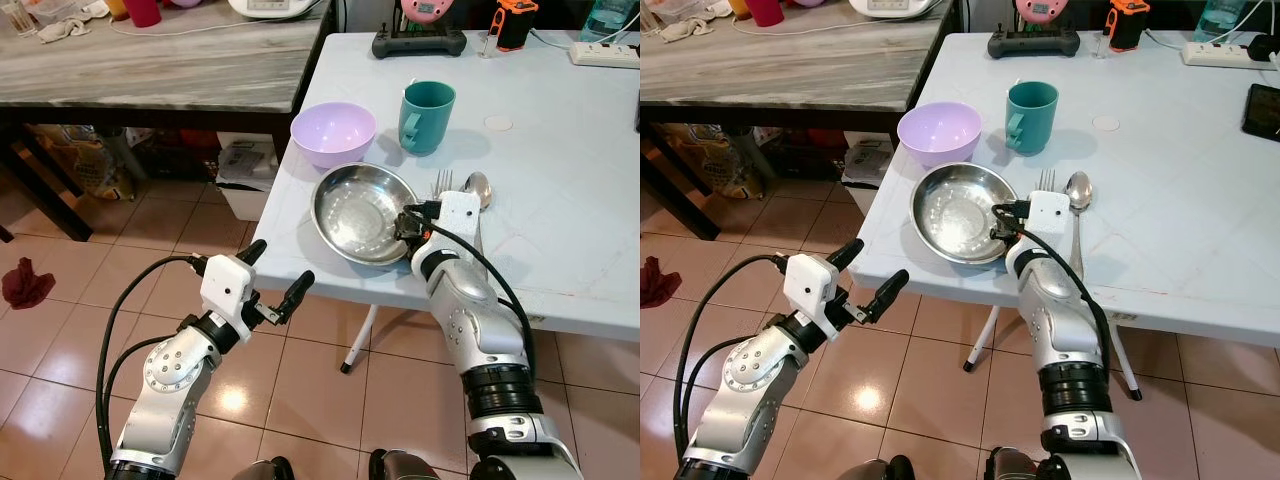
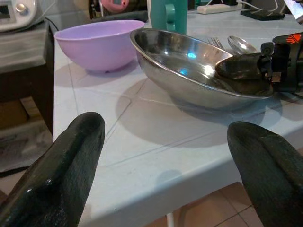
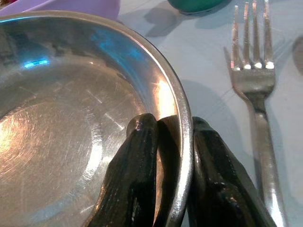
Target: Setting the table
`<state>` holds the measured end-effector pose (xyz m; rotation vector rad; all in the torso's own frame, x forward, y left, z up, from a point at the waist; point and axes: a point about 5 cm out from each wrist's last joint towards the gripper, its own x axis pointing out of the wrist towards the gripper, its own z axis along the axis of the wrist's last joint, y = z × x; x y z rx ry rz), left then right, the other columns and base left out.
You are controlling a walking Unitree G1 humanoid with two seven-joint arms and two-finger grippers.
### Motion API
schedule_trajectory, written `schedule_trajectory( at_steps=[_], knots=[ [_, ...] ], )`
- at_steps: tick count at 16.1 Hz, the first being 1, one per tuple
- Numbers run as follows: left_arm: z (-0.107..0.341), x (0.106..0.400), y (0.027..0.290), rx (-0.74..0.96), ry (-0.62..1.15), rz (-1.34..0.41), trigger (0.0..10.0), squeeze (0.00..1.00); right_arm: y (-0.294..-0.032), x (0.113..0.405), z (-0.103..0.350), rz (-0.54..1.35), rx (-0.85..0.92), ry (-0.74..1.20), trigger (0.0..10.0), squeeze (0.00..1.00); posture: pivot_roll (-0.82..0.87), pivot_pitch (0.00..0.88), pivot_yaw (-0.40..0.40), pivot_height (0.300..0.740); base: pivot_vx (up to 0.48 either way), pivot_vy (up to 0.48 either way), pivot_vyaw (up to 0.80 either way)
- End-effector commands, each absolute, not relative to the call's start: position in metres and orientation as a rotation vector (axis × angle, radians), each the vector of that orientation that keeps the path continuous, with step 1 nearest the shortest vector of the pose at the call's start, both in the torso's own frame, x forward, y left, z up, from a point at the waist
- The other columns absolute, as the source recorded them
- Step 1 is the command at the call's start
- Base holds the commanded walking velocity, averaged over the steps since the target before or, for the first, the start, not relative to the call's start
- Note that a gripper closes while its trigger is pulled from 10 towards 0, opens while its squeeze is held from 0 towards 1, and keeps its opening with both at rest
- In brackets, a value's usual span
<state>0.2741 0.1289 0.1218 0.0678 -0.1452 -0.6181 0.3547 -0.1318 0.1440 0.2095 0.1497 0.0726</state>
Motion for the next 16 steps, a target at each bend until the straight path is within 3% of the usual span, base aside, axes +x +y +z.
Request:
schedule_trajectory(
  at_steps=[1,4,5,6,16],
  knots=[
    [0.120,0.275,0.131,0.097,-0.135,-0.624,10.0,0.00,-0.133,0.353,0.137,0.047,0.230,0.196,0.0,0.00,-0.22,0.138,0.099,0.740,0.000,0.000,0.00],
    [0.122,0.280,0.136,0.098,-0.154,-0.564,10.0,0.00,-0.136,0.350,0.146,0.025,0.298,0.167,0.0,0.00,-0.22,0.134,0.090,0.740,0.000,0.000,0.00],
    [0.122,0.284,0.138,0.100,-0.158,-0.519,10.0,0.00,-0.137,0.346,0.150,0.024,0.305,0.137,7.9,0.00,-0.23,0.131,0.088,0.740,0.000,0.000,0.00],
    [0.123,0.290,0.142,0.079,-0.153,-0.468,10.0,0.00,-0.139,0.340,0.158,0.031,0.280,0.072,10.0,0.00,-0.23,0.126,0.084,0.740,0.000,0.000,0.00],
    [0.128,0.310,0.138,0.062,-0.183,-0.438,10.0,0.00,-0.145,0.333,0.156,0.001,0.274,0.049,10.0,0.00,-0.26,0.099,0.089,0.740,0.000,0.000,0.00]
  ],
)
